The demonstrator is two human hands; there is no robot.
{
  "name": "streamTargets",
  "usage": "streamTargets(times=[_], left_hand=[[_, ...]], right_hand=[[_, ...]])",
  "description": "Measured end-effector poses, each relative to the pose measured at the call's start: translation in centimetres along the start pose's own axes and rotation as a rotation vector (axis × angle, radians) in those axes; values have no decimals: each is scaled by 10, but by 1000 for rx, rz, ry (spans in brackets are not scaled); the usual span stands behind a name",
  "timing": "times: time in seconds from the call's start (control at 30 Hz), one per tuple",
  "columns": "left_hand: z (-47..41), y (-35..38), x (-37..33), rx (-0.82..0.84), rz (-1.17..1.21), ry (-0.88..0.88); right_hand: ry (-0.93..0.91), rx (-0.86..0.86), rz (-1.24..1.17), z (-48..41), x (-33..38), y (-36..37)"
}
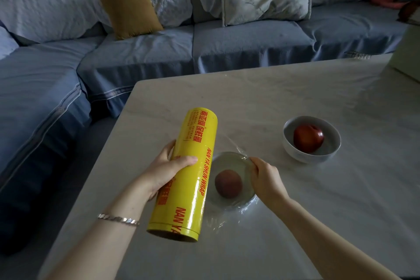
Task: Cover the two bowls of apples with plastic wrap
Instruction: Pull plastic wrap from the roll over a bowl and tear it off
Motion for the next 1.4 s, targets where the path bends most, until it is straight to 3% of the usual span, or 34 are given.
streamTargets(times=[0.13,0.33,0.63,0.87,0.97,1.07,1.23,1.4], left_hand=[[5,-3,9,-125,-6,50],[14,4,43,-340,-221,-51],[16,34,57,-370,-449,-53],[17,38,53,-422,-540,-7],[19,39,50,-439,-520,34],[11,40,43,-438,-420,57],[-7,38,37,-397,-388,69],[-11,37,39,-362,-447,80]], right_hand=[[-36,5,11,-2,2,-1],[-65,-43,29,-11,-7,-18],[-150,-1,166,-27,-27,-46],[-45,-49,345,-31,-13,-41],[-199,-94,305,-36,29,-24],[-383,40,243,-41,69,14],[-351,418,589,-46,70,72],[-276,416,569,-53,60,71]])
Point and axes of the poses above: each hand's wrist, its own z-axis away from the middle knuckle, its own y-axis out of the palm, x = y × z, the point moved 5 cm from there along -z, towards the middle knuckle, and after that the axes turned 11 degrees about -x, right-handed, at the moved point
